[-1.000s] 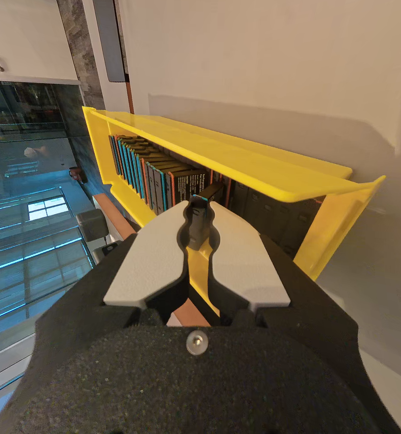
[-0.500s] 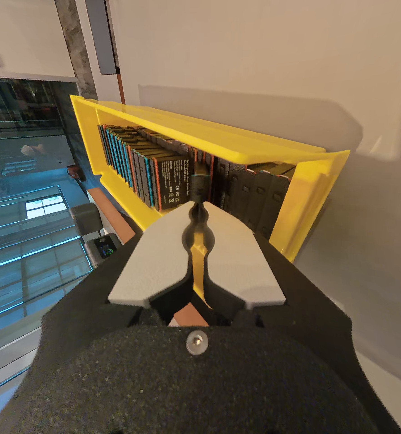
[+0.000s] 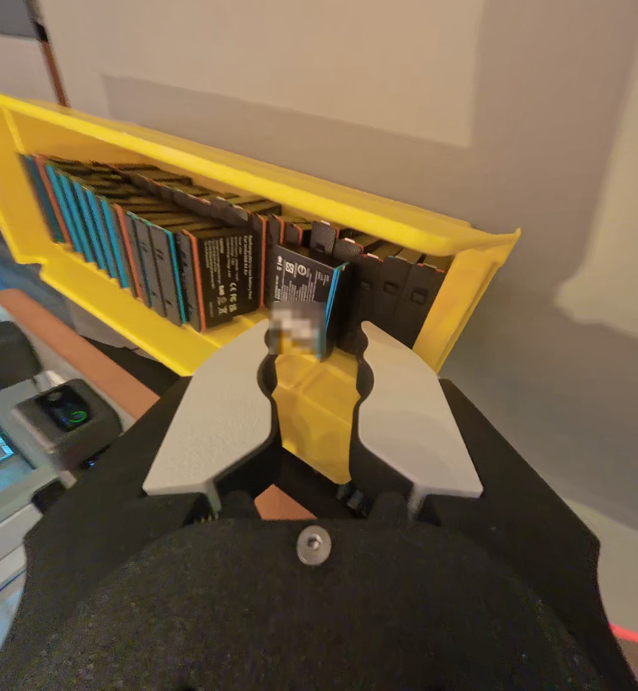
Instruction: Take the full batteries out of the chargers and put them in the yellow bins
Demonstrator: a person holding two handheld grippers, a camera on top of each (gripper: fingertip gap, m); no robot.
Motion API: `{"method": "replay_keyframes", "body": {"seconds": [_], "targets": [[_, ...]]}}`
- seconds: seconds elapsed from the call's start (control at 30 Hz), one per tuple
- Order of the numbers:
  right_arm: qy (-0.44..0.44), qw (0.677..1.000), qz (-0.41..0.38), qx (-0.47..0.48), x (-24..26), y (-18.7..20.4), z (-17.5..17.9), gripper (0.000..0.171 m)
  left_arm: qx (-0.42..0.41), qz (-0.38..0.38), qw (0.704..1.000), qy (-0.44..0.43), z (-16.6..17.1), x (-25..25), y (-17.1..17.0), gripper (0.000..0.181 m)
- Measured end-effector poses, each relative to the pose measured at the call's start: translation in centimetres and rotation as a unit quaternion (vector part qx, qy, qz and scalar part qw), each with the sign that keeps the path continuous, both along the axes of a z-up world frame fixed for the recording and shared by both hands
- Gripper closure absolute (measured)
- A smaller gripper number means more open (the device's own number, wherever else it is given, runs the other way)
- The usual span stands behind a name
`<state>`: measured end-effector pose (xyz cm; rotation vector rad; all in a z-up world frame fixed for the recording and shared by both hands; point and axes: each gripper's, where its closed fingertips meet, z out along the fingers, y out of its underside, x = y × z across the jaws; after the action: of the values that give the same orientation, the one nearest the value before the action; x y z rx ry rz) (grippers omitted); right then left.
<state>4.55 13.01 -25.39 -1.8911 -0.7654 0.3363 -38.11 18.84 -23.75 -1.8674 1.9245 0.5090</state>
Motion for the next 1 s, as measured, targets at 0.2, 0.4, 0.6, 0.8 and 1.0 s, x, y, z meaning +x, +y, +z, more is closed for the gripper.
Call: {"method": "replay_keyframes", "body": {"seconds": [0.2,0.4,0.6,0.8,1.0], "targets": [[-0.003,1.0,0.008,-0.003,-0.2,-0.1,-0.1,0.171,-0.1,0.024,0.994,0.033,-0.6,0.1,0.8,0.134],[-0.009,1.0,0.02,-0.007,-0.5,-0.3,-0.3,0.171,-0.174,0.03,0.982,0.069,-1.3,0.6,1.4,0.131],[-0.013,1.0,0.026,-0.01,-0.6,-0.4,-0.5,0.171,-0.215,0.037,0.973,0.074,-1.5,0.6,1.2,0.138],[-0.015,1.0,0.026,-0.007,-0.6,-0.4,-0.5,0.171,-0.188,0.037,0.981,0.036,-1.3,1.0,0.9,0.139],[0.0,0.999,0.035,0.01,-1.0,-0.6,0.3,0.171,-0.127,0.047,0.991,-0.007,2.6,0.3,1.0,0.139]]}}
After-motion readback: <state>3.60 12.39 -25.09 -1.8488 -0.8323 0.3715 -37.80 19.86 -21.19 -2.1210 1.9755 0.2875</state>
